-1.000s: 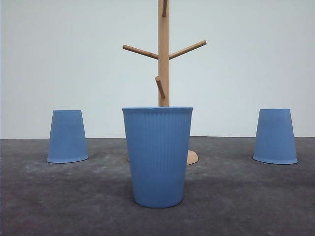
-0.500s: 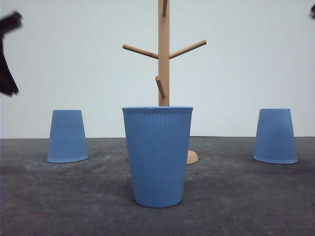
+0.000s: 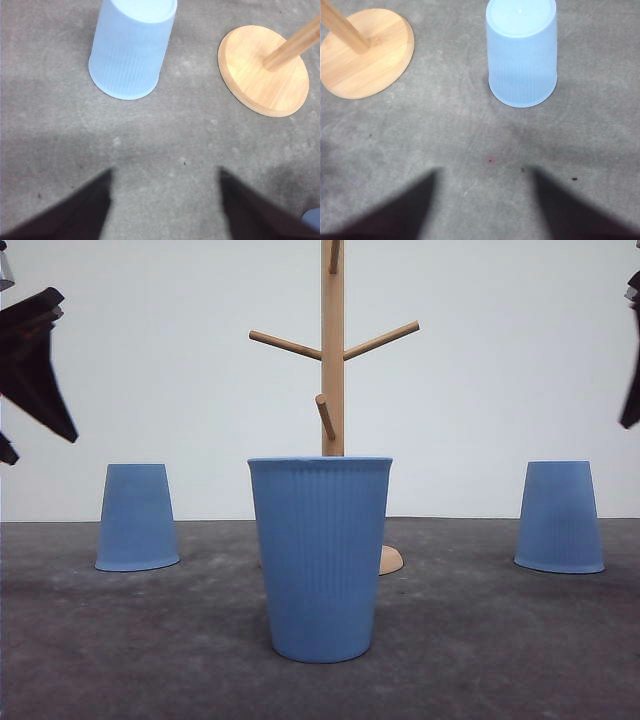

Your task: Place three cups

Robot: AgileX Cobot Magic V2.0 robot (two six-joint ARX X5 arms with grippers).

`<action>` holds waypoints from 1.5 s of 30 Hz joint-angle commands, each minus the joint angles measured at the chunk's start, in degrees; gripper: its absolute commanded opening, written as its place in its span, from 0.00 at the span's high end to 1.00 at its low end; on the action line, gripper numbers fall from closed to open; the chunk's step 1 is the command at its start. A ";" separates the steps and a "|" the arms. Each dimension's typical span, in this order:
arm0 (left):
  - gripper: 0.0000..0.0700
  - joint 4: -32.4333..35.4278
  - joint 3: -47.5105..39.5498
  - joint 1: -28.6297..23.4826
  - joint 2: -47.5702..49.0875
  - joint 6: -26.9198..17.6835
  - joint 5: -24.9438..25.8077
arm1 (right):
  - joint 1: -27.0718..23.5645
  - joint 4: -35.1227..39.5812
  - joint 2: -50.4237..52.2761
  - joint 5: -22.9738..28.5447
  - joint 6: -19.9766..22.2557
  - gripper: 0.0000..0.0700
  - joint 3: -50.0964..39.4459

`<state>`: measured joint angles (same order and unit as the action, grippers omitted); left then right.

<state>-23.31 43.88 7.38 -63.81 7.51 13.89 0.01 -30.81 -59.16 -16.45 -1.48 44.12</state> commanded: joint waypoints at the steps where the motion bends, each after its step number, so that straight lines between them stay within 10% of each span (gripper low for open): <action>1: 0.31 0.62 1.07 0.15 -0.57 -0.48 0.33 | 0.20 0.31 -0.33 -0.07 0.46 0.17 0.87; 11: 0.08 3.20 5.75 0.15 -4.61 -0.64 -0.15 | 0.24 0.35 -0.35 -0.09 0.42 0.17 0.87; 38: 0.09 -4.13 36.70 1.11 -41.84 -6.95 -3.80 | 0.24 2.04 -0.35 -0.04 0.42 0.17 0.87; 41: 0.16 -3.71 36.70 1.11 -43.15 -6.87 -4.57 | 0.24 2.27 -0.33 -0.04 0.44 0.17 0.87; 45: 0.52 -2.84 36.70 1.11 -43.80 -6.91 -5.25 | 0.24 2.25 -0.33 -0.04 0.44 0.17 0.87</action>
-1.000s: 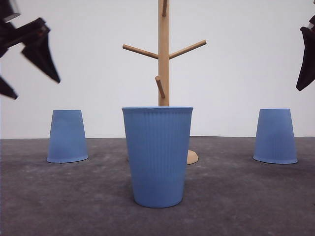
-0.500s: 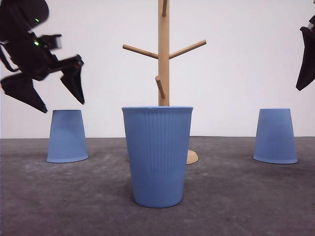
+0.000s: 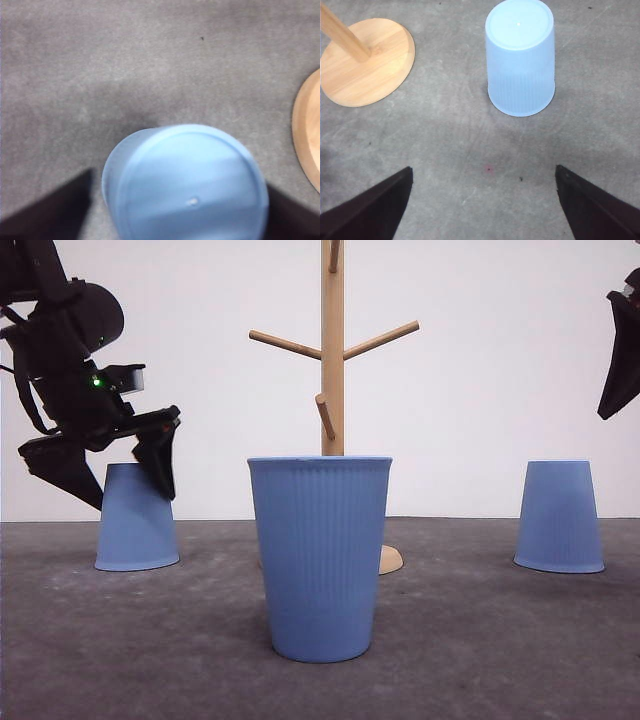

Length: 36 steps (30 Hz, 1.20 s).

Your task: Place three cups

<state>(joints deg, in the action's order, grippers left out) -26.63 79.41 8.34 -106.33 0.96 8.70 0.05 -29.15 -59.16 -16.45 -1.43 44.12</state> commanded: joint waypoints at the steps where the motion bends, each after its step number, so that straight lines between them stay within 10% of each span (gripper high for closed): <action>1: 0.59 0.85 1.20 0.15 -1.27 -0.36 -0.04 | 0.20 0.60 -0.33 -0.04 0.39 0.17 0.87; 15: 0.64 -15.29 17.80 -1.17 -0.93 -7.66 2.81 | 0.20 0.60 -0.34 -0.04 0.39 0.17 0.87; 26: 0.69 -20.93 45.01 -6.55 -0.93 0.21 38.83 | 0.20 0.61 -0.35 -0.06 0.39 0.17 0.87; 36: 0.68 -23.80 45.12 -2.83 -4.12 1.33 43.23 | 0.20 0.50 -0.33 -0.09 0.39 0.17 0.87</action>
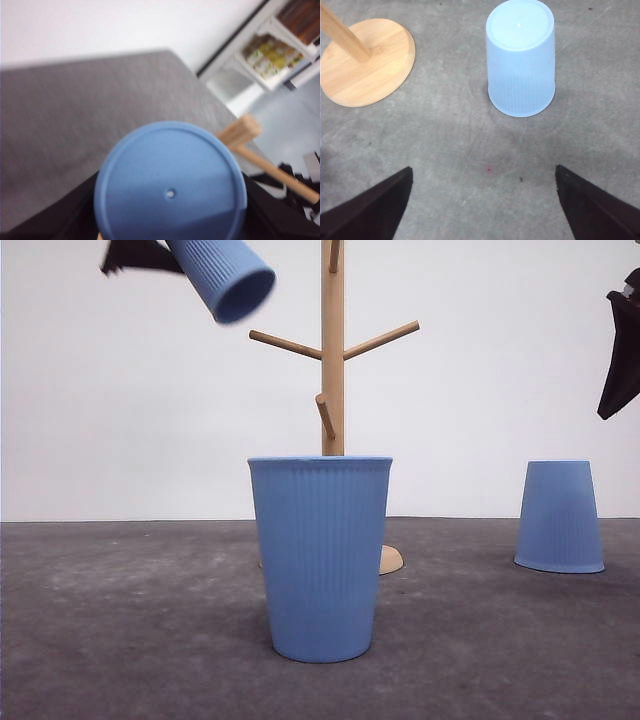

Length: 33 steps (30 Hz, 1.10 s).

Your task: Place three cups

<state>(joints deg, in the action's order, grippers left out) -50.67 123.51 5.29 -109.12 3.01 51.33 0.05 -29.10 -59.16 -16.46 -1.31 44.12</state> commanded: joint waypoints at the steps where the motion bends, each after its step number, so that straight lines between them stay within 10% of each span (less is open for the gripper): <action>1: 0.68 -0.08 1.02 0.56 -1.94 -0.83 0.59 | 0.20 0.46 -0.33 -0.08 0.28 0.17 0.87; 11: 0.66 -1.18 1.02 3.90 -8.31 -0.68 -0.20 | 0.20 0.46 -0.33 -0.06 0.28 0.17 0.87; 24: 0.25 -3.28 1.04 5.28 -9.20 -2.29 -2.35 | 0.20 0.36 -0.33 -0.12 0.49 0.13 0.87; 33: 0.25 -5.75 1.57 4.66 -8.89 -3.98 -7.05 | 0.20 0.35 -0.33 -0.48 0.47 0.10 0.87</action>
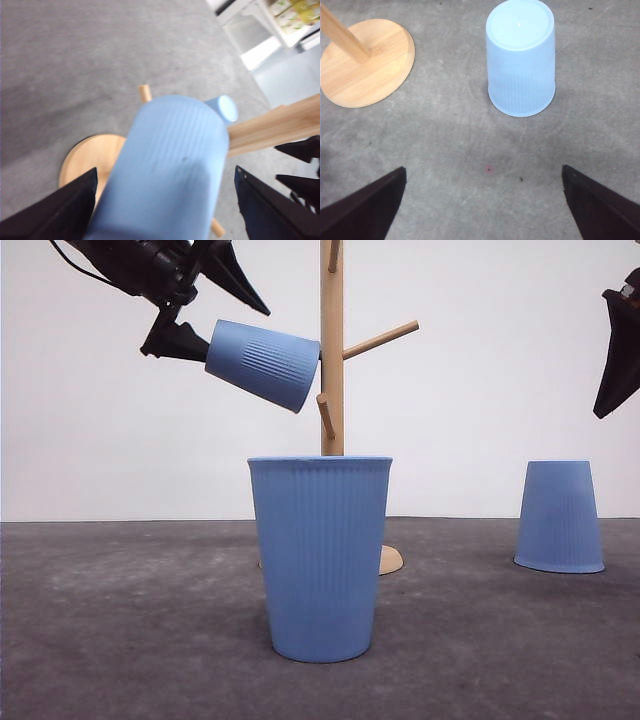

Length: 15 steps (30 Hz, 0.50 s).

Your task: Place three cups

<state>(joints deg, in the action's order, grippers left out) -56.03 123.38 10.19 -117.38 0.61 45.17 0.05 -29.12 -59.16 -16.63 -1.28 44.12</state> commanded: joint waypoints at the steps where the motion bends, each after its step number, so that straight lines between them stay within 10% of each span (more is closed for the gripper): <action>1: 0.25 -1.53 2.31 -0.43 -0.53 -2.32 -2.86 | 0.20 0.38 -0.33 -0.45 0.44 0.10 0.87; 7: 0.25 -10.29 11.75 -2.55 -0.17 -4.68 -14.17 | 0.35 3.57 -0.98 -0.19 0.44 0.01 0.87; 15: 0.25 -19.38 27.67 -4.99 0.60 -5.56 -16.21 | 0.74 13.30 -7.55 0.17 0.44 0.00 0.87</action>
<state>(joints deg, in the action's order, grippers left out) -75.07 148.39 5.35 -116.78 -3.91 29.20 0.69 -17.18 -65.40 -16.51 -1.26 44.12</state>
